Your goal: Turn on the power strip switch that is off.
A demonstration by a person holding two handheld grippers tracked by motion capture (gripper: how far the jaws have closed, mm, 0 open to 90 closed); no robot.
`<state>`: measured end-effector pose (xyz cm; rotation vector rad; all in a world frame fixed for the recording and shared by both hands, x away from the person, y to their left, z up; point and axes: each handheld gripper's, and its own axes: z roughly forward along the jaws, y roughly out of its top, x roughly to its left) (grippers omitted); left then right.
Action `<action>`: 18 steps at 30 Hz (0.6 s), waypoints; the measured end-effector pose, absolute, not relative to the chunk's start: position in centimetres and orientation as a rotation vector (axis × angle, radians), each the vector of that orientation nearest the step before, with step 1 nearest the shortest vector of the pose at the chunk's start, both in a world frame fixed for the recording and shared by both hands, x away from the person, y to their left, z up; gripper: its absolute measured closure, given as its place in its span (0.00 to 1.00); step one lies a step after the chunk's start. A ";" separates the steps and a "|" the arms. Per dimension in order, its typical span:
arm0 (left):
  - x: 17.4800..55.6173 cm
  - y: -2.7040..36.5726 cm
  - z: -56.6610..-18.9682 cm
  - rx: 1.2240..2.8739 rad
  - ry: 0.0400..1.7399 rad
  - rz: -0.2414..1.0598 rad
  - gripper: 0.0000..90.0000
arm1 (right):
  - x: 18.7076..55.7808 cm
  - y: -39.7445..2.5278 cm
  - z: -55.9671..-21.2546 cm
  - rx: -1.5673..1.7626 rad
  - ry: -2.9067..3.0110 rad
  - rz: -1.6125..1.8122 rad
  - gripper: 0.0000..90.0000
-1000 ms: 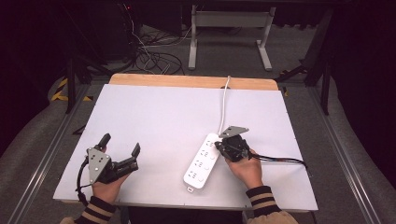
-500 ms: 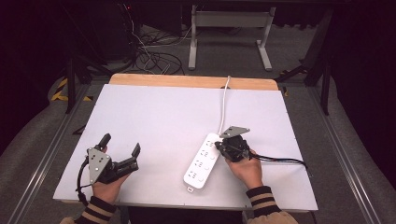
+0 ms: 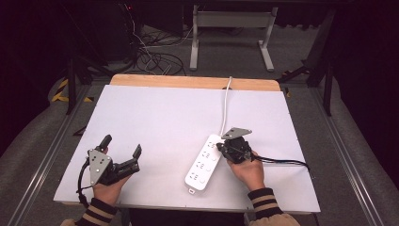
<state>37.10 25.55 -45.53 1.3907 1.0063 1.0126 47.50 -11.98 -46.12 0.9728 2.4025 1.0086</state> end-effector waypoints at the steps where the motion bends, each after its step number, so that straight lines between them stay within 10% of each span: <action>1: 37.1 25.5 -45.5 1.391 1.006 1.012 0.00 | 47.5 -12.0 -46.1 0.977 2.407 1.013 1.00; 18: 37.1 25.5 -45.5 1.395 1.004 1.011 0.00 | 47.4 -11.9 -46.3 0.972 2.398 1.006 1.00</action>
